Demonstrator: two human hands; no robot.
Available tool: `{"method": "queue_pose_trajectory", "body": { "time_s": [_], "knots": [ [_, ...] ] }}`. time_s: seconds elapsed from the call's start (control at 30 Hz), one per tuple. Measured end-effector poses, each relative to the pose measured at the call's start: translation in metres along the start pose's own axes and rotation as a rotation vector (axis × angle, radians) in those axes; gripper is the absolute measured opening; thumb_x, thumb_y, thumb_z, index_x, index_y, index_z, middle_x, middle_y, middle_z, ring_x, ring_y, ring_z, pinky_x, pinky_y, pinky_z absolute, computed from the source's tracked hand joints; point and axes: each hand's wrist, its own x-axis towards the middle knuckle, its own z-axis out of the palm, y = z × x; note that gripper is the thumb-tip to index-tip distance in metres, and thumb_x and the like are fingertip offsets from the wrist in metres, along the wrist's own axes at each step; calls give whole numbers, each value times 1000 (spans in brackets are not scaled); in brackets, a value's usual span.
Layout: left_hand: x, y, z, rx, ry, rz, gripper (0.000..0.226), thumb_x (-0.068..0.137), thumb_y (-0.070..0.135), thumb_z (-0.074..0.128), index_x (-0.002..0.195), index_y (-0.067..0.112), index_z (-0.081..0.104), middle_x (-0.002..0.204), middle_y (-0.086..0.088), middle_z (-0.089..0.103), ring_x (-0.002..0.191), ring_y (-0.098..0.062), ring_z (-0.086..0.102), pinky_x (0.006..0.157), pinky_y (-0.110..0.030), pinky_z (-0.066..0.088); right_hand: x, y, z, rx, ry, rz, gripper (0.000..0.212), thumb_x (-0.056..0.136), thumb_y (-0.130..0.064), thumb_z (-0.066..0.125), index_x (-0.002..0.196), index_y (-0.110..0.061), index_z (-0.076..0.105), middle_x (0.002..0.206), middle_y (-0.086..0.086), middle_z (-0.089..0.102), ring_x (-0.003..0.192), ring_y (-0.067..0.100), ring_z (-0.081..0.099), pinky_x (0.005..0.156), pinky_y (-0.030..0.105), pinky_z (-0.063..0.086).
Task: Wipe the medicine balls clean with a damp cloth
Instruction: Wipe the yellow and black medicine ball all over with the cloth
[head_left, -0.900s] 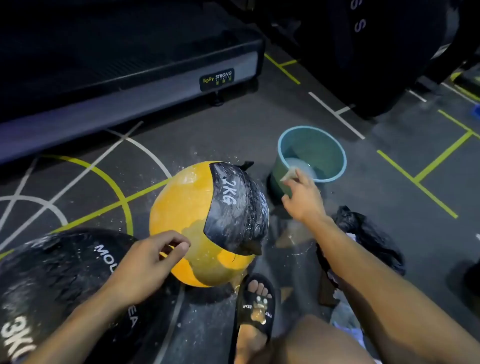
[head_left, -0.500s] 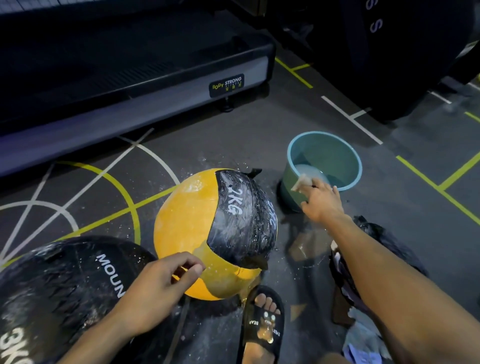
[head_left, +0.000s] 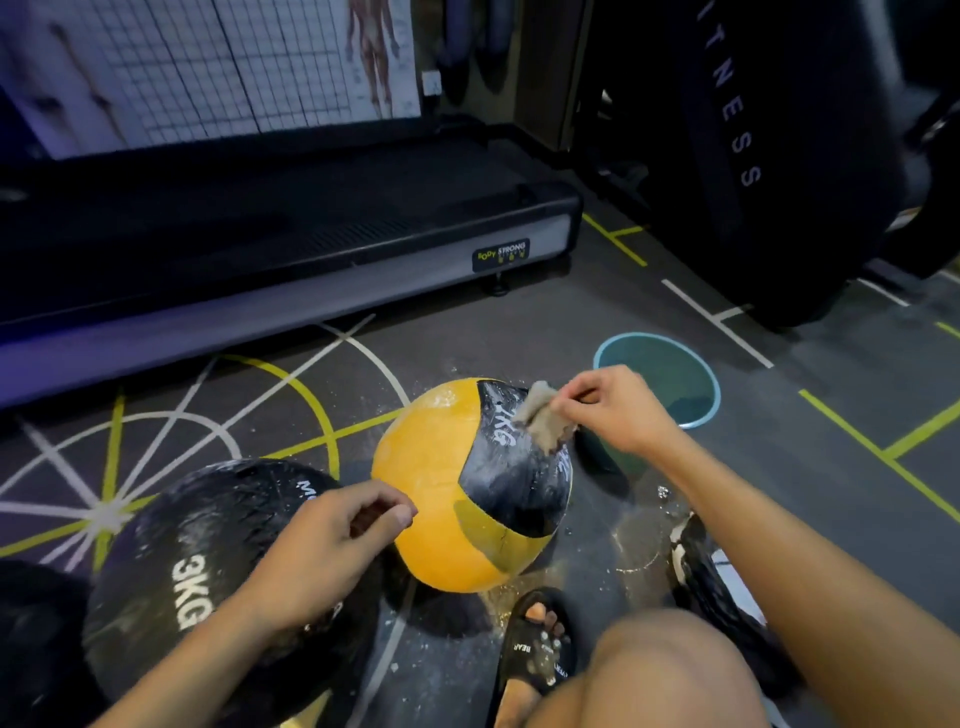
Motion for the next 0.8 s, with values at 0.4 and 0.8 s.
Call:
{"method": "queue_pose_trajectory", "body": {
  "time_s": [0.4,0.8],
  "knots": [
    [-108,45,-56,-70,299,55,37,90,60,71,85,24,76,83,5,72,76,-5,65,72,-36,49,-107,-205,50,383,-517,-260,29,81,-2,84,100,-11,64,86,6,67,73,18,61,72,35,54],
    [-153,52,-81,275,-6,203,12,104,23,60,112,22,68,120,8,59,110,-11,59,97,-33,46,-163,-194,60,384,-538,-366,52,86,-39,75,135,-46,58,136,-22,55,127,6,53,100,32,52]
  ]
}}
